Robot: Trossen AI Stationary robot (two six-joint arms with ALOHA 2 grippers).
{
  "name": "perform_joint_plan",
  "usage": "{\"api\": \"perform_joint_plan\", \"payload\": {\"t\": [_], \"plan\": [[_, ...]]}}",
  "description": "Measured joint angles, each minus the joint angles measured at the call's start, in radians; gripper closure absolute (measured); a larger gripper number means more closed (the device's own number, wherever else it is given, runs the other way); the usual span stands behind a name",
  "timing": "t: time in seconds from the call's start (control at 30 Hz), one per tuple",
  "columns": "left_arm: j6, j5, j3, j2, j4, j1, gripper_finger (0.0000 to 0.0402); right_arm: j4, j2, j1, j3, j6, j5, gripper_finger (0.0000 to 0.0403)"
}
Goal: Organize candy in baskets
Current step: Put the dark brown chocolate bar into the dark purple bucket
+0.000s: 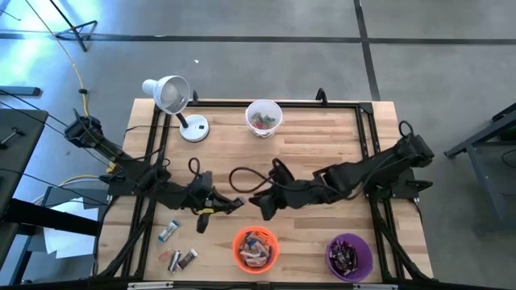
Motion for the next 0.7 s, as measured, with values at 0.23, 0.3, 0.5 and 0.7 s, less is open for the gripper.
{"api": "perform_joint_plan", "payload": {"t": [0.23,0.3,0.5,0.7], "plan": [[0.013,0.024,0.0,0.0,0.009,0.031,0.0389,0.12,0.042,-0.022,0.0,-0.045,-0.032,0.0261],[0.021,0.026,0.0,0.0,0.014,0.038,0.0389,0.162,0.05,-0.029,0.0,-0.058,-0.036,0.0261],[0.044,0.052,0.0,0.0,0.042,0.055,0.0389,0.177,0.07,-0.053,0.0,-0.057,-0.07,0.0261],[0.045,0.051,0.0,0.0,0.04,0.068,0.0389,0.176,0.082,-0.066,-0.001,-0.053,-0.097,0.0261]]}}
